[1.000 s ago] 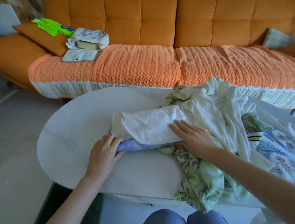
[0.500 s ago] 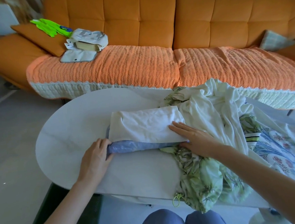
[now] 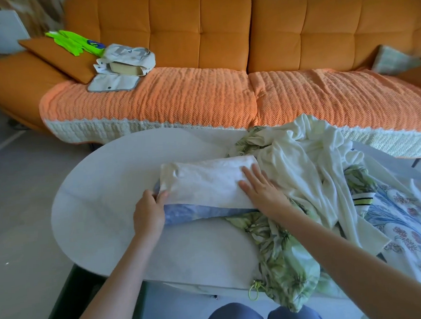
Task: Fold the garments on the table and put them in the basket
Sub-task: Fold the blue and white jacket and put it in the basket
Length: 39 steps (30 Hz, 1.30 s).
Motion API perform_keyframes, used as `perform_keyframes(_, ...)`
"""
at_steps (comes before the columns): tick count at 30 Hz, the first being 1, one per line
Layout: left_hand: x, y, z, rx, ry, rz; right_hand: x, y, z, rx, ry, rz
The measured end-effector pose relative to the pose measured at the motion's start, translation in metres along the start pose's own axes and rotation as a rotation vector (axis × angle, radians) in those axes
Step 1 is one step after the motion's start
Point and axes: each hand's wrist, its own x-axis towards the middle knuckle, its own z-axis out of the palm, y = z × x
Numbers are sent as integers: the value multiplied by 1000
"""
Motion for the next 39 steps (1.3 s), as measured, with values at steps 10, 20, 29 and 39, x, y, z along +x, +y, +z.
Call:
perform_keyframes(10,27,4,-12,-85,66,-87,23,-1,-28,501,212,191)
perform_keyframes(20,79,29,13,-72,15,-176,80,4,-29,428,385,522)
perform_keyframes(29,77,24,9,-20,28,-214,71,-4,-29,405,383,481)
perform_keyframes(39,24,0,28,516,-330,590,16,-20,7,-35,93,-78)
